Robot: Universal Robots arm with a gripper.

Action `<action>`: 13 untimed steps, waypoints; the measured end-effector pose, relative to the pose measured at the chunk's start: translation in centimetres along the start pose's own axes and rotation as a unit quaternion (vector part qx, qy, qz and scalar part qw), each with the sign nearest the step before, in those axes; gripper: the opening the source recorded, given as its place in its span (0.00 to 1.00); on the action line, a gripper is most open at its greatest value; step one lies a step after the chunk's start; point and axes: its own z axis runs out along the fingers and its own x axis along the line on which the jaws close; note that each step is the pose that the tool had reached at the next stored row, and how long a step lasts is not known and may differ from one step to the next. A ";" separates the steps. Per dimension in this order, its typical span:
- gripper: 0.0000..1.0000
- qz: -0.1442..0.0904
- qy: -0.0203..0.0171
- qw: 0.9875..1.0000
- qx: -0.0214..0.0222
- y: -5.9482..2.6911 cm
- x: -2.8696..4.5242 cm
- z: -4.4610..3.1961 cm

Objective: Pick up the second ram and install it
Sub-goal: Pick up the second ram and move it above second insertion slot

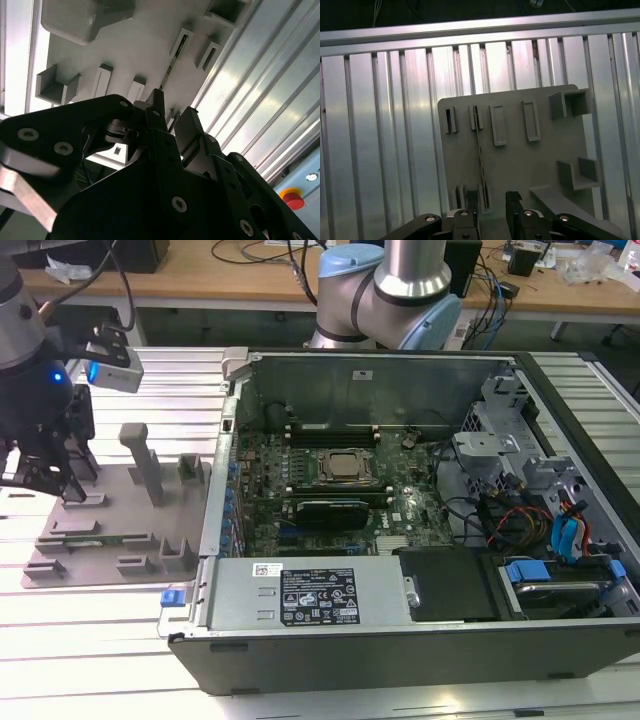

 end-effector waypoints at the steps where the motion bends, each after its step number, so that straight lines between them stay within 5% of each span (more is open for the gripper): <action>1: 0.34 0.000 0.000 1.000 0.000 0.00 0.00 0.08; 13: 0.34 0.000 0.000 1.000 0.000 -0.06 0.06 1.17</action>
